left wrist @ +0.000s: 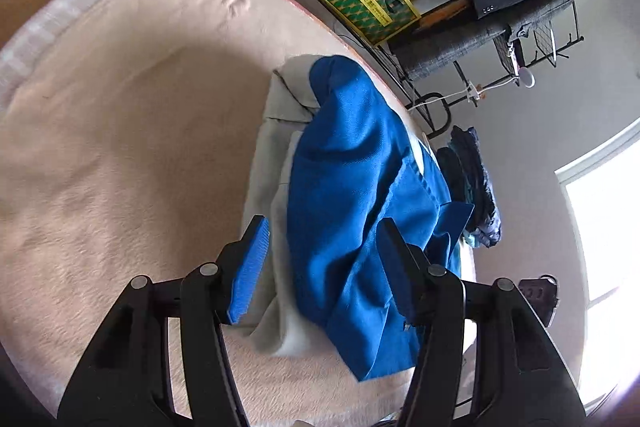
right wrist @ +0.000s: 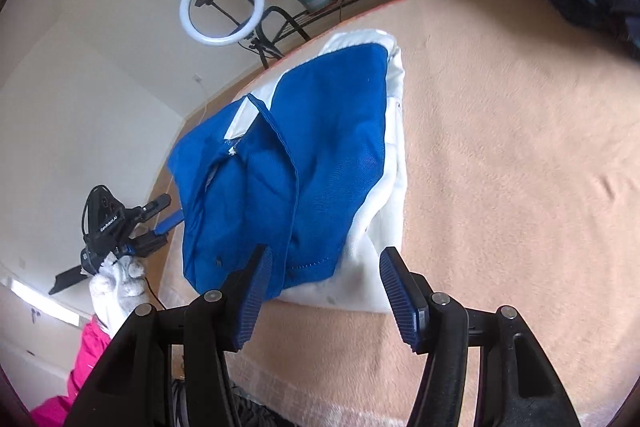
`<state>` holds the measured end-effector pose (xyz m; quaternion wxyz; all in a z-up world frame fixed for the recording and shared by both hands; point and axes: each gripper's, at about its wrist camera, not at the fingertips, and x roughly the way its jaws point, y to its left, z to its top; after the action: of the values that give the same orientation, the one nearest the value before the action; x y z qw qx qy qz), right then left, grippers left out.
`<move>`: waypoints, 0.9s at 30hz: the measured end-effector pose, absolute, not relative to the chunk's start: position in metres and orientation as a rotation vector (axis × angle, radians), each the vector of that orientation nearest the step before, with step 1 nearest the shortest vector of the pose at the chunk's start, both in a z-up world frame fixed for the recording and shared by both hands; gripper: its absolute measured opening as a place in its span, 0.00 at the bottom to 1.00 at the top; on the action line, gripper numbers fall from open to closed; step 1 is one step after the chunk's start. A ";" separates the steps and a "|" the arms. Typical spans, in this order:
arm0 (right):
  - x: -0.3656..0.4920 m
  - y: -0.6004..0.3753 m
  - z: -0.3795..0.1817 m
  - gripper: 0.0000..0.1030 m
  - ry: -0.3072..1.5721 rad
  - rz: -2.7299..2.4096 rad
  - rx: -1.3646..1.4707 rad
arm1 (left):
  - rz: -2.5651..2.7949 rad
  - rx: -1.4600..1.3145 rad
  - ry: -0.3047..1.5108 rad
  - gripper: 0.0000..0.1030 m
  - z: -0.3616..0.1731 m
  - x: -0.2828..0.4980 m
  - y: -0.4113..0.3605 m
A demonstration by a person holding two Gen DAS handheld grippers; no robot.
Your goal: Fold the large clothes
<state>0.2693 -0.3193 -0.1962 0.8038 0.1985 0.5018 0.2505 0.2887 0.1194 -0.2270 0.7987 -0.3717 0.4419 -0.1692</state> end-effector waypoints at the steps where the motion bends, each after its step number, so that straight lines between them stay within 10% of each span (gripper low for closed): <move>1: 0.271 -0.316 -0.199 0.56 1.081 0.543 0.424 | -0.372 -0.800 0.948 0.55 -0.228 0.292 0.118; 9: 0.270 -0.299 -0.198 0.19 1.077 0.531 0.295 | -0.394 -0.739 0.942 0.01 -0.216 0.286 0.101; 13: 0.267 -0.312 -0.191 0.02 1.069 0.514 0.336 | -0.446 -0.840 0.904 0.00 -0.203 0.261 0.099; 21: 0.251 -0.329 -0.191 0.00 1.040 0.548 0.445 | -0.367 -0.964 0.988 0.00 -0.258 0.231 0.114; 23: 0.247 -0.327 -0.191 0.05 1.044 0.561 0.440 | -0.375 -0.985 0.927 0.00 -0.250 0.227 0.123; 25: 0.242 -0.328 -0.188 0.30 1.044 0.576 0.450 | -0.377 -0.940 0.894 0.00 -0.235 0.227 0.127; 27: 0.235 -0.328 -0.182 0.34 1.020 0.572 0.446 | -0.384 -0.904 0.873 0.36 -0.222 0.232 0.129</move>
<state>0.2348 -0.3278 -0.1820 0.8104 0.2088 0.4775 0.2675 0.2316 0.1287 -0.2225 0.7919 -0.4200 0.4056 -0.1786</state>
